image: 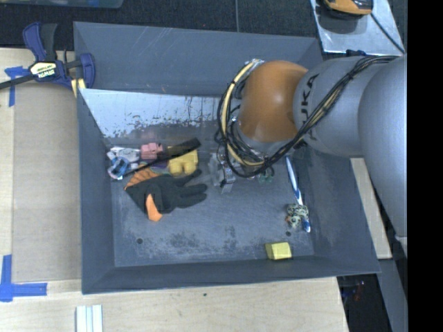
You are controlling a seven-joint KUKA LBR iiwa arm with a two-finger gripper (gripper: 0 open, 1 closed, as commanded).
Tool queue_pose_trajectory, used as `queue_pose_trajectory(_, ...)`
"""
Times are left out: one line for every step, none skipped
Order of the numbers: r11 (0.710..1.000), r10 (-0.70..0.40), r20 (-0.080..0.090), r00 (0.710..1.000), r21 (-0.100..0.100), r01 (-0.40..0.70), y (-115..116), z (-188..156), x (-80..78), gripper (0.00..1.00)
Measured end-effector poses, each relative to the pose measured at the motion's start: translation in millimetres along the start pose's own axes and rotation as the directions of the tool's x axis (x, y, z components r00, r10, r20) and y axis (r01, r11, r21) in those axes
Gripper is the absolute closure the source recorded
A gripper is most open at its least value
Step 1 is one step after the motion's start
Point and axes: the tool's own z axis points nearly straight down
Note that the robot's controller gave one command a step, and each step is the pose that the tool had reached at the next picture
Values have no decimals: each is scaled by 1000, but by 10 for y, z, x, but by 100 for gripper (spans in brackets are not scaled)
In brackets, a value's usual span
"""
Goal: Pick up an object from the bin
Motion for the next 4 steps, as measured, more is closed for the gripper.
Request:
queue_pose_trajectory(1000, 0, 0, 1000, 0, 0, 0, 0, 0, 100)
queue_pose_trajectory(1000, 0, 4, 1000, 0, 0, -2, -32, -9, 100)
queue_pose_trajectory(1000, 1, 2, 1000, 0, -1, -1, -174, -5, 100)
queue_pose_trajectory(1000, 1, 4, 1000, 0, -1, -2, -379, -17, 100)
